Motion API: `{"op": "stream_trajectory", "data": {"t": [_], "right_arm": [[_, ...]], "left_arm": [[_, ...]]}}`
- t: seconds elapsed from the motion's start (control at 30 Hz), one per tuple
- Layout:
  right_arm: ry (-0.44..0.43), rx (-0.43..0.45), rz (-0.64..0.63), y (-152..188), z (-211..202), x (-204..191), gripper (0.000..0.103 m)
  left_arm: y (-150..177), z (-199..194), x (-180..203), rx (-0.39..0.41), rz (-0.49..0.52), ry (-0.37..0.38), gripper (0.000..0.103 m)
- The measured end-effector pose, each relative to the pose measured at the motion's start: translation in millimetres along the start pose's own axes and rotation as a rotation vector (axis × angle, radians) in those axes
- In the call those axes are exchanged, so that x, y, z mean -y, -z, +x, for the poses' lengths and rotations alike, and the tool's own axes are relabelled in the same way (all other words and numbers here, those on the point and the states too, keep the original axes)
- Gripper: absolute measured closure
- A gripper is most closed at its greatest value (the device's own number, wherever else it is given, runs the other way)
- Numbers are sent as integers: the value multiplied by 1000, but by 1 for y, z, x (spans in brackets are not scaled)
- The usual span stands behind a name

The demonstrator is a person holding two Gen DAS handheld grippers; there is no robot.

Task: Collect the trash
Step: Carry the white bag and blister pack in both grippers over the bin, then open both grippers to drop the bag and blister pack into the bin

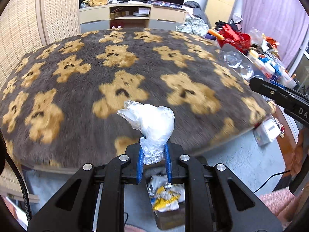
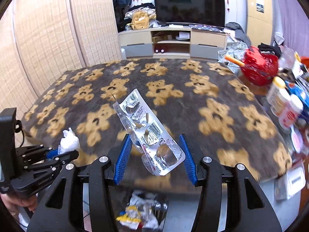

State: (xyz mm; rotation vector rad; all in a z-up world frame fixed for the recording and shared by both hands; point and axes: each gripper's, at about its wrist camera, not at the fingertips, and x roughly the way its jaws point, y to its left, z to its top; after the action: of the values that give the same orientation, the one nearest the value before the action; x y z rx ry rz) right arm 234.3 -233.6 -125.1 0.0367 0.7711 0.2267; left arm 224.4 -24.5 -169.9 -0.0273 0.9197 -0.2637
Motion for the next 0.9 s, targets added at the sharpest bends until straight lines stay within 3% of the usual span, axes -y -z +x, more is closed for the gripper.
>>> {"op": "stream_trajectory", "data": {"t": [0.27,0.57,0.73,0.9], "right_arm": [[-13,-44,93,80,-28,15,51],[-73,-241,237,177,16,23,50],[-56,-326,240,199,43,19,50],[-38,-355,239,204,60,16,50]], "left_arm": [[64,-16,32,-36,23,48,86],[133,25,47,-156,6,87,86],[160,57,43,-235,-12,89,86],[173,78,37,-274,-33,98,86]]}}
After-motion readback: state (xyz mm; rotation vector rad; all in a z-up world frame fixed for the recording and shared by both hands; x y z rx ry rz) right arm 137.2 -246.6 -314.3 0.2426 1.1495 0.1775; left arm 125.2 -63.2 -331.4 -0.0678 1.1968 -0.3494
